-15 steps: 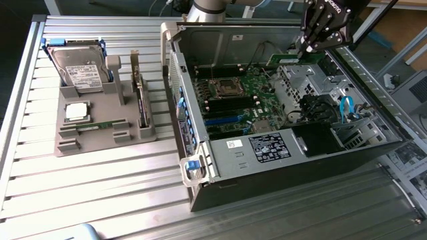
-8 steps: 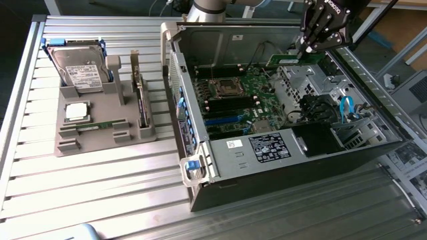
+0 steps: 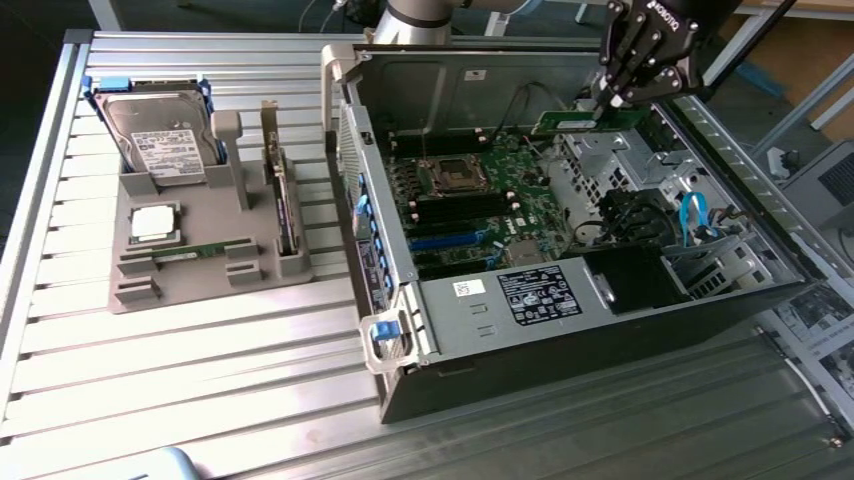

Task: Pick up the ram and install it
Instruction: 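Insert the ram into the slot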

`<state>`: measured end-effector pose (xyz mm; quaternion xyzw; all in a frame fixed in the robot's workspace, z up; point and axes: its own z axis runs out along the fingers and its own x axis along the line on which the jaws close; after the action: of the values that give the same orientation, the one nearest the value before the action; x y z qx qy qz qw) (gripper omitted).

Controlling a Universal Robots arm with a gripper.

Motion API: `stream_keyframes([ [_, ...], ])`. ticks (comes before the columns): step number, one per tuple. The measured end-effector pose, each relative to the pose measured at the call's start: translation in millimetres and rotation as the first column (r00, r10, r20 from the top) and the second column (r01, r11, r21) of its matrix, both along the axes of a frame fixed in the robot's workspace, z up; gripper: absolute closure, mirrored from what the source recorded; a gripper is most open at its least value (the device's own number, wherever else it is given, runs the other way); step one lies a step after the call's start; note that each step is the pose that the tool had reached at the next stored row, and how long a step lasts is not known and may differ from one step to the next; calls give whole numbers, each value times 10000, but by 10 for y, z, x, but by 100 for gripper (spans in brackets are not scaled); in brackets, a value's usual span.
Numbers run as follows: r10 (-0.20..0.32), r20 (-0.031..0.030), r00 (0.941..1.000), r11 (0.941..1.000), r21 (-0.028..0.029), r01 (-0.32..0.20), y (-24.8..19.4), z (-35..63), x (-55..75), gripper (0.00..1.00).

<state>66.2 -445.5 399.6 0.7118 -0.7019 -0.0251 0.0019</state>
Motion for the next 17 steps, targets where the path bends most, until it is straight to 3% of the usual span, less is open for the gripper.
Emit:
stream_keyframes([
  [17, 0, 0, 10000, 10000, 0, 0, 0, -40, 0, 88],
])
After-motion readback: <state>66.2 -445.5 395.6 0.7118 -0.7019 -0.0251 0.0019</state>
